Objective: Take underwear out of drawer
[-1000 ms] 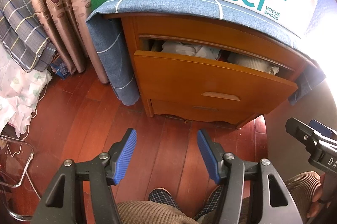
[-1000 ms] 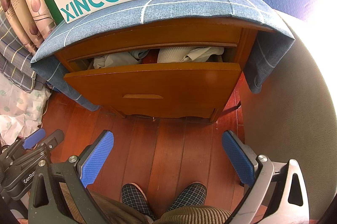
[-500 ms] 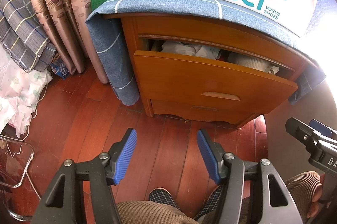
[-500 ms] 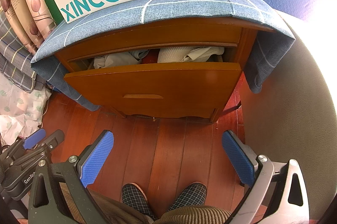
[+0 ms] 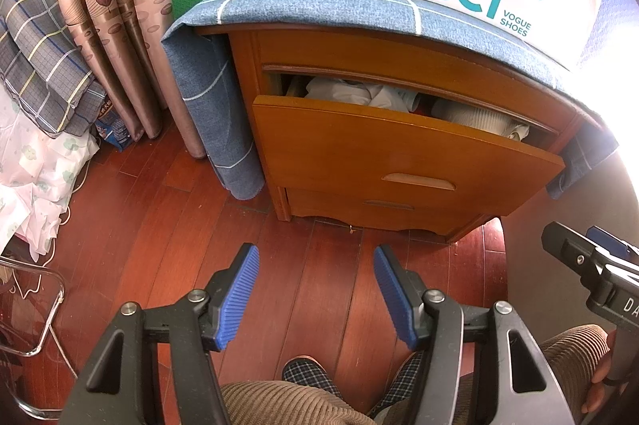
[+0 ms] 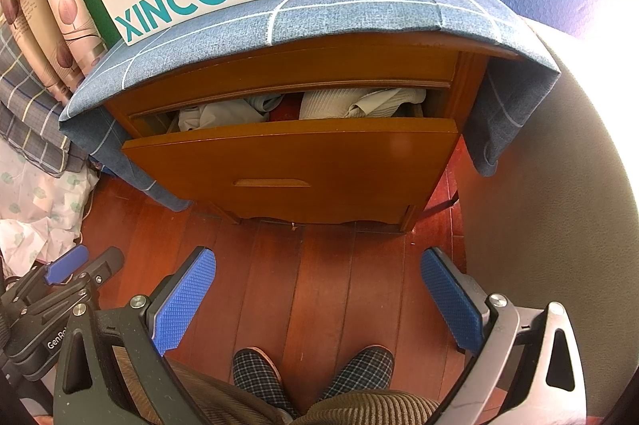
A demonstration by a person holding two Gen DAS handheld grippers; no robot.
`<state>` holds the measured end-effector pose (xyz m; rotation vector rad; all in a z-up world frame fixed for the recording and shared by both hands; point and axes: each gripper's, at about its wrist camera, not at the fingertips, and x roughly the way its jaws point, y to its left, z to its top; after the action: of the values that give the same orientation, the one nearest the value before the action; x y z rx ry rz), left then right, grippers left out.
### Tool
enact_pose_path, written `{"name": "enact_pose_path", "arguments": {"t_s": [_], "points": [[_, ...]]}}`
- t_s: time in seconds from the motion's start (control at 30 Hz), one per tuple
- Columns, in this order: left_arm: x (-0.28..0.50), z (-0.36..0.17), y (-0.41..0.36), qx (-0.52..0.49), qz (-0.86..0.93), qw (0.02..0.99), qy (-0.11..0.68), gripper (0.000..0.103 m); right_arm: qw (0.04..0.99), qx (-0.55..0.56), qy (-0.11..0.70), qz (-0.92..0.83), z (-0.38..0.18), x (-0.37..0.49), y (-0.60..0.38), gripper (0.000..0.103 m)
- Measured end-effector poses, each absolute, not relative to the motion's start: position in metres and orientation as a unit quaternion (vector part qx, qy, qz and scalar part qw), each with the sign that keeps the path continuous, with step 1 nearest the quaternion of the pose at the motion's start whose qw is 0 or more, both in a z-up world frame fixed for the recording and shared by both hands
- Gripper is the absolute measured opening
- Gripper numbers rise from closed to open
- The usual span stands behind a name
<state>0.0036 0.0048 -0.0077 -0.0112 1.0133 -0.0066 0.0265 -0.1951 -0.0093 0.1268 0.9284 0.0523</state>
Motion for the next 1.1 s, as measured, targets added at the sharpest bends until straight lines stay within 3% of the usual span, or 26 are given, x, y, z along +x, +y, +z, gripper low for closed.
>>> {"name": "enact_pose_path", "arguments": {"t_s": [0.63, 1.1], "points": [[0.005, -0.005, 0.013, -0.036, -0.018, 0.871, 0.489, 0.061, 0.891, 0.069, 0.448, 0.029, -0.009, 0.026, -0.195, 0.102], [0.055, -0.034, 0.071, -0.329, -0.065, 0.790, 0.513, 0.063, 0.891, 0.089, 0.445, 0.034, -0.008, 0.026, -0.205, 0.102]]}}
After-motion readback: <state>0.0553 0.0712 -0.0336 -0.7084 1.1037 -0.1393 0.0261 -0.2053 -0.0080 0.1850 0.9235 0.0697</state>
